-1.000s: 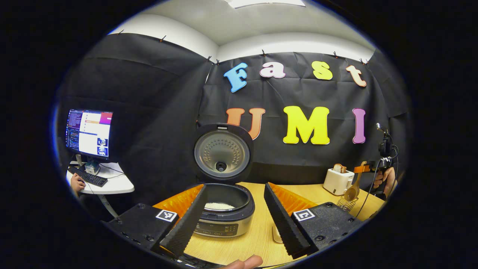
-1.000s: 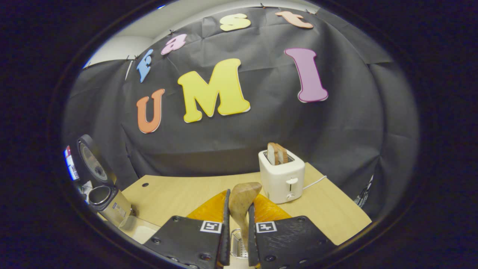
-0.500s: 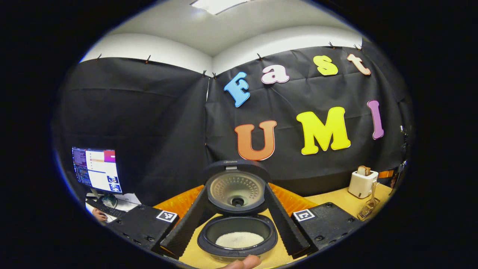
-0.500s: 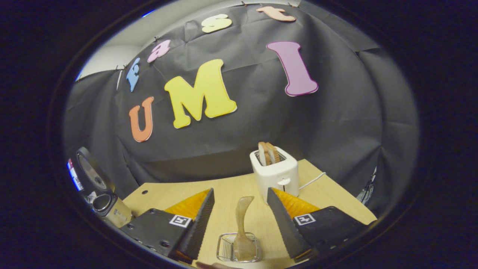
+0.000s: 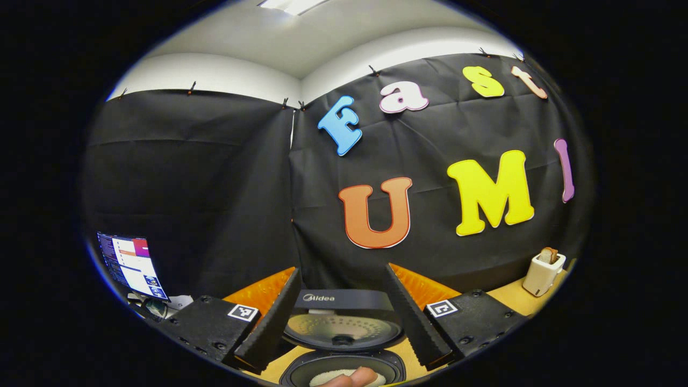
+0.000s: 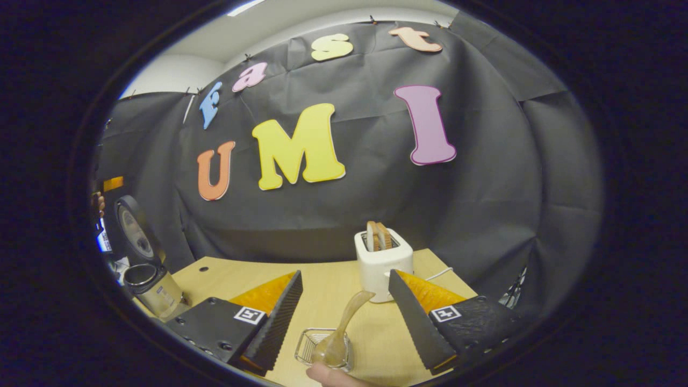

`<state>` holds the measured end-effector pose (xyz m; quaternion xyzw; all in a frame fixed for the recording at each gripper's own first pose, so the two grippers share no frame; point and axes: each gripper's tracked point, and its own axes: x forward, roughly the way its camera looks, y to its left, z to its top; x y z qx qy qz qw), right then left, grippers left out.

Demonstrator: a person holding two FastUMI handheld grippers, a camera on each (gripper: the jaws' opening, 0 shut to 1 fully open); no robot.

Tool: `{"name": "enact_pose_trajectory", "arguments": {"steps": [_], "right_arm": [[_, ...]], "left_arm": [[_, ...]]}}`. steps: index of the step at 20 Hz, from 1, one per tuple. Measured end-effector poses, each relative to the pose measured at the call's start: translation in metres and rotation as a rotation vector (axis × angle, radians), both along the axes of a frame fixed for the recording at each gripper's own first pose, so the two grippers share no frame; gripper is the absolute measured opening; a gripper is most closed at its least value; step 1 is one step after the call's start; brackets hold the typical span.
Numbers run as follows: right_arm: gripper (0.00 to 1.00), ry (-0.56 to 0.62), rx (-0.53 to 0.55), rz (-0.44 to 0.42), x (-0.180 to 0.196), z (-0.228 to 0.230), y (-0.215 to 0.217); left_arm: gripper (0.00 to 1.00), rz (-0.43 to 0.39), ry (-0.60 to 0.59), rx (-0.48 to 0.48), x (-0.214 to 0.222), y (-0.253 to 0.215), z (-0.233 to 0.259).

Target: Close the left gripper, press the button to open the rice cooker; take a wooden spoon from the chopstick holder with the right hand, scoop a spoonful of rice and pour it into the rice cooker, then put the wooden spoon back into the chopstick holder.

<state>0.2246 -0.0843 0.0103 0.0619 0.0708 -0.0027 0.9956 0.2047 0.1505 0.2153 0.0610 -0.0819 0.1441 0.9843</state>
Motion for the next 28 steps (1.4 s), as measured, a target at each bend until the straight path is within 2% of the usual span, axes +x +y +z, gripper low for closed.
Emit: {"name": "enact_pose_trajectory", "arguments": {"steps": [1, 5, 7, 8, 9, 15, 16, 19, 20, 22, 28], "right_arm": [[0.95, -0.006, 0.002, 0.002, -0.005, 0.000, -0.001], [0.95, -0.025, 0.021, -0.003, -0.021, 0.001, -0.005], [0.95, -0.031, 0.026, 0.006, -0.028, 0.001, -0.002], [0.95, -0.034, 0.026, 0.008, -0.032, 0.002, 0.000], [0.95, -0.035, 0.022, 0.009, -0.037, 0.002, 0.002], [0.96, -0.036, 0.027, 0.046, -0.071, -0.006, 0.025], [0.92, -0.033, 0.034, 0.051, -0.078, -0.010, 0.029], [0.92, -0.013, 0.065, 0.062, -0.099, -0.021, 0.043], [0.96, 0.003, 0.069, 0.059, -0.105, -0.024, 0.047], [0.96, 0.016, 0.063, 0.059, -0.124, -0.022, 0.058], [0.96, -0.033, 0.047, 0.026, -0.181, -0.014, 0.074]], "left_arm": [[0.98, 0.005, 0.015, -0.014, 0.014, 0.008, -0.001], [0.98, 0.034, 0.086, -0.084, 0.049, 0.037, -0.016], [0.98, 0.003, 0.138, -0.129, 0.053, 0.035, -0.034], [0.96, -0.016, 0.107, -0.111, 0.054, 0.036, -0.028], [0.99, -0.018, 0.131, -0.111, 0.050, 0.034, -0.034], [0.99, -0.041, 0.154, -0.104, -0.010, 0.020, -0.060], [0.99, -0.049, 0.153, -0.101, -0.019, 0.018, -0.067], [0.99, -0.082, 0.158, -0.095, -0.050, 0.010, -0.096], [0.99, -0.091, 0.166, -0.095, -0.061, 0.007, -0.107], [0.99, -0.108, 0.180, -0.105, -0.077, 0.003, -0.132], [0.99, -0.109, 0.200, -0.120, -0.104, -0.002, -0.192]]}}
